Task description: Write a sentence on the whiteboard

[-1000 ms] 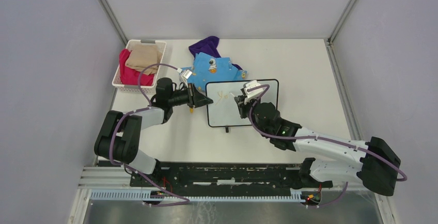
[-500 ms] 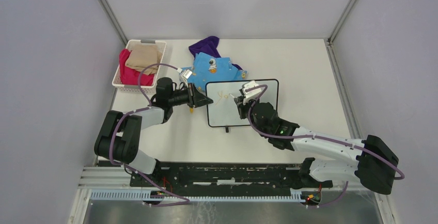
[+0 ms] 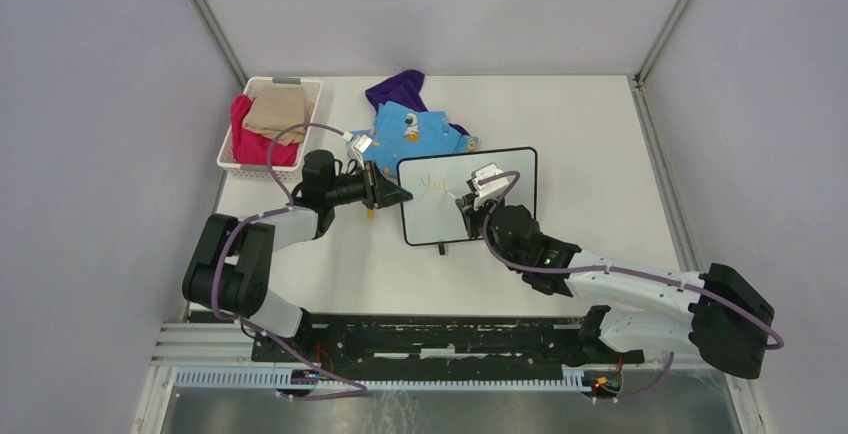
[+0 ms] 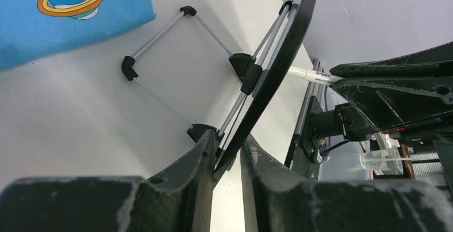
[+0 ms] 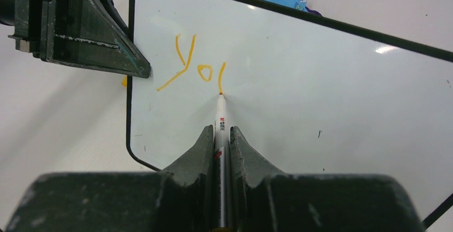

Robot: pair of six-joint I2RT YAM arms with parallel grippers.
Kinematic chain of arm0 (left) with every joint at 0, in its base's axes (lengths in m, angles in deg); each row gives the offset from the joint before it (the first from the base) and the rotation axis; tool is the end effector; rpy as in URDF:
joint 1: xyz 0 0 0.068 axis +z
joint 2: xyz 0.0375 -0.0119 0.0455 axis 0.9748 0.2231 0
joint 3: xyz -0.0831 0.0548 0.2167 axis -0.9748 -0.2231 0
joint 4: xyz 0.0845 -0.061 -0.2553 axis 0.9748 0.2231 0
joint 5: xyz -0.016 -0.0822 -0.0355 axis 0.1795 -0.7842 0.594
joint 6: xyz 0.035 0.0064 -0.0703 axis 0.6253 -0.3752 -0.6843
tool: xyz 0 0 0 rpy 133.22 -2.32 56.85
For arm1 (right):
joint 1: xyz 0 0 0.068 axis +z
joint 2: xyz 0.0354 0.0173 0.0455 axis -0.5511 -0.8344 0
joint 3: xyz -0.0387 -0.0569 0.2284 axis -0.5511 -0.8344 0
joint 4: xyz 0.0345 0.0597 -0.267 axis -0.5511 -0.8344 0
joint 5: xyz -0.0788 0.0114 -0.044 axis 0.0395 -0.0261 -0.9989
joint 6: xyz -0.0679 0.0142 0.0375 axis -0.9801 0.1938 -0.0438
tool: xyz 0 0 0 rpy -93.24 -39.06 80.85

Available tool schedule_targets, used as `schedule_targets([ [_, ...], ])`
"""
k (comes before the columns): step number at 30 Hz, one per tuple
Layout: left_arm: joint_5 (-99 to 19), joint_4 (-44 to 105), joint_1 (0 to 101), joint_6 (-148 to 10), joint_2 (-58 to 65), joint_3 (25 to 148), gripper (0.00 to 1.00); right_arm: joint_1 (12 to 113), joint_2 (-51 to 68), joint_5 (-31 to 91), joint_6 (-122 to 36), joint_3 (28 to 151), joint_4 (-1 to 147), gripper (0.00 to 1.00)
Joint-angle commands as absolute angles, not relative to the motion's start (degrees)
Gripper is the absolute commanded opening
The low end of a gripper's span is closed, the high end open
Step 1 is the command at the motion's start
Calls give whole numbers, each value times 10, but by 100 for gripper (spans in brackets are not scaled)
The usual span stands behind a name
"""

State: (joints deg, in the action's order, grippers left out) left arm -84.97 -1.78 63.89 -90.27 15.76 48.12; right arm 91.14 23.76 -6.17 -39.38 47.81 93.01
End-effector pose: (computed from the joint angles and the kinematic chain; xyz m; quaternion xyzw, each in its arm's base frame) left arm 0.2995 -0.1260 0.1298 0.1327 0.7628 -0.5378 0.3337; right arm 0.1925 0.2444 0.2045 -0.1628 0.7552 0.1807 0.6087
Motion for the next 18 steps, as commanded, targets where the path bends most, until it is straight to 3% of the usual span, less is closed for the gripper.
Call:
schedule_targets([
  [1, -860, -17, 639, -883, 155, 499, 30, 903, 253, -82, -387, 457, 926, 0],
  [18, -863, -9, 636, -877, 156, 500, 26, 887, 274, -105, -406, 463, 924, 0],
])
